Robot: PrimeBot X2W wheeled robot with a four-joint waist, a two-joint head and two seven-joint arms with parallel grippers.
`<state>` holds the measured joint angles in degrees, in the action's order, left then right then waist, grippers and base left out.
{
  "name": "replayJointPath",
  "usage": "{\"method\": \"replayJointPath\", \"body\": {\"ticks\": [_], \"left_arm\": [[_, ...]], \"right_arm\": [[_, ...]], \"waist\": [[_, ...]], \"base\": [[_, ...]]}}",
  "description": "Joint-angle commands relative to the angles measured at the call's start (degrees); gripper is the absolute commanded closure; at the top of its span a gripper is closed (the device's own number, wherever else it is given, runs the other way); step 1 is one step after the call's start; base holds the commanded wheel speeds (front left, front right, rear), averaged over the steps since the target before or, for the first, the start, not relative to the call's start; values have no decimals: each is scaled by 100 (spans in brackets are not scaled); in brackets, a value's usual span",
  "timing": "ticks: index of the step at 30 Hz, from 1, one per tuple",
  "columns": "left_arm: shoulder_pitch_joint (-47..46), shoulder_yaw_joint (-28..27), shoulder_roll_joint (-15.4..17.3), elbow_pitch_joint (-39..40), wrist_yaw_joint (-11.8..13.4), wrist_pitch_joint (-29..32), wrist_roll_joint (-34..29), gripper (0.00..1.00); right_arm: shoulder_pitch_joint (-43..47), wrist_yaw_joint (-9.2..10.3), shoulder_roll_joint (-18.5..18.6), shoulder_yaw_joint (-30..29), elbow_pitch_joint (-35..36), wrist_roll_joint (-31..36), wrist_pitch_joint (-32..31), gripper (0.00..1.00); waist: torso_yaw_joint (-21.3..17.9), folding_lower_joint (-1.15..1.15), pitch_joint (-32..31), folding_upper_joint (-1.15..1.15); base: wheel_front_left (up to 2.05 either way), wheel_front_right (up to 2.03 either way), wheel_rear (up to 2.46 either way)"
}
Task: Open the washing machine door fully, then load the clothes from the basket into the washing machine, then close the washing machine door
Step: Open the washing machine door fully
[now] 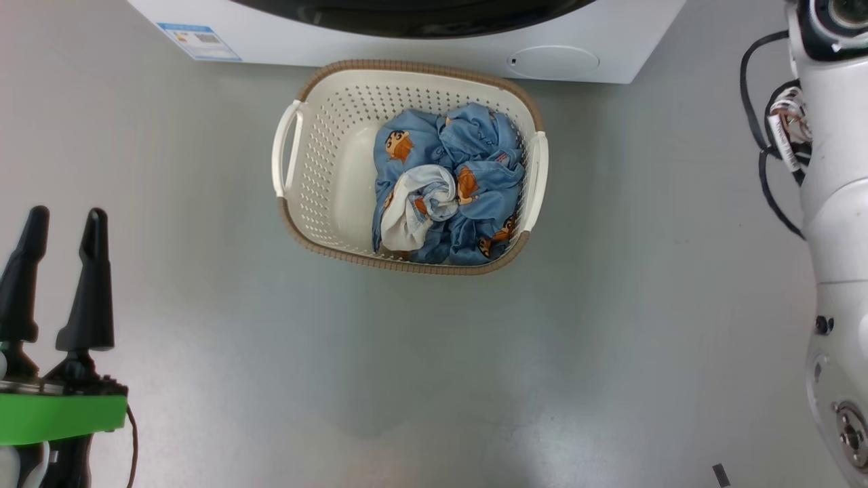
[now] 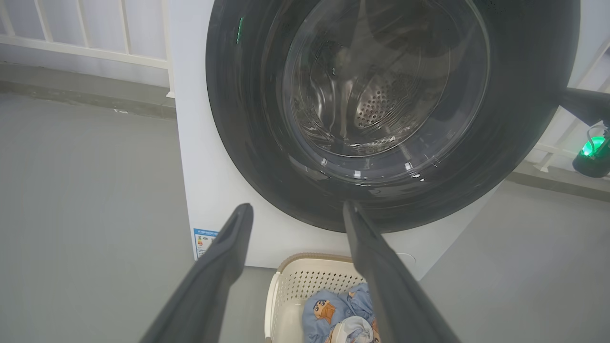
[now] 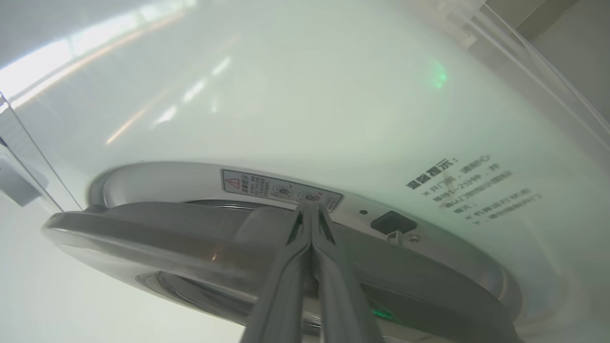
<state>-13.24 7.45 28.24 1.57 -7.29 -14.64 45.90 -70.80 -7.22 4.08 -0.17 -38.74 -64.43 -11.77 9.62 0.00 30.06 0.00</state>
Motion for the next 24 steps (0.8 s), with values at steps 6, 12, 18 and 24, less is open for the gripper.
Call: {"method": "replayJointPath", "body": {"ticks": [6, 12, 18, 24], "left_arm": [[-158, -240, 238, 137, -20, -36, 2, 0], [-174, -212, 221, 103, -20, -36, 20, 0], [-191, -183, 180, 54, -20, -36, 9, 0], [-127, -126, 162, -26, -20, -36, -34, 0]], "right_arm": [[-456, -26, -120, 66, -72, 98, -207, 100], [-646, -26, -120, 49, -334, 201, -491, 100], [-754, -26, -120, 186, -652, 205, -779, 100], [-514, -26, -120, 282, -758, 47, -940, 100]], "waist": [[84, 0, 84, 0], [134, 0, 106, 0], [127, 0, 58, 0], [48, 0, -192, 0]], "base": [[0, 0, 0], [0, 0, 0], [0, 0, 0], [0, 0, 0]]}}
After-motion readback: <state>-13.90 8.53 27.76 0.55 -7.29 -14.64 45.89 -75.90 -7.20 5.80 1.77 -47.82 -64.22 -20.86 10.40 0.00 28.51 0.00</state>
